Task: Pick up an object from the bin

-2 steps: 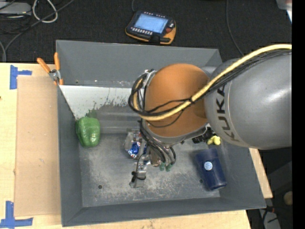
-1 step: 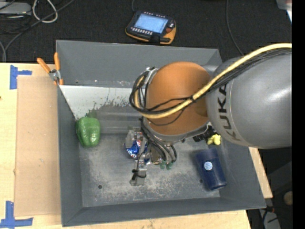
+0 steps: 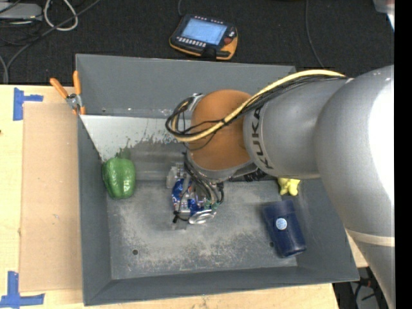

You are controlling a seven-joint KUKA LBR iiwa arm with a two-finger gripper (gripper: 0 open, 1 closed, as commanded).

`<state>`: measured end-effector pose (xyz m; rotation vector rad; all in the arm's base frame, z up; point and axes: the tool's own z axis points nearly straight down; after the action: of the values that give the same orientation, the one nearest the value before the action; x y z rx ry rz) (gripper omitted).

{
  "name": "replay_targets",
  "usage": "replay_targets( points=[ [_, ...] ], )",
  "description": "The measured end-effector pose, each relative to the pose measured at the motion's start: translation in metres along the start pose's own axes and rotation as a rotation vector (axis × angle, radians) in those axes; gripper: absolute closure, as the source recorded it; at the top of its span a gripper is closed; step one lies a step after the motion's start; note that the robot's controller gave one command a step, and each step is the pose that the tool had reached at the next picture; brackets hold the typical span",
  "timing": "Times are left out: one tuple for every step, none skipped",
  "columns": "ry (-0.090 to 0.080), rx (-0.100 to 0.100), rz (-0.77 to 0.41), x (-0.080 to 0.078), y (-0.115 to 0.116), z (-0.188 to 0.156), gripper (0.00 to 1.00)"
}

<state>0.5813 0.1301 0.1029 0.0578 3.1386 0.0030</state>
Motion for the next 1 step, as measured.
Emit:
replay_targets(
  points=[
    [-0.001,-0.002,-0.082,-0.0174,-0.0356,0.0336,0.00]
  ],
)
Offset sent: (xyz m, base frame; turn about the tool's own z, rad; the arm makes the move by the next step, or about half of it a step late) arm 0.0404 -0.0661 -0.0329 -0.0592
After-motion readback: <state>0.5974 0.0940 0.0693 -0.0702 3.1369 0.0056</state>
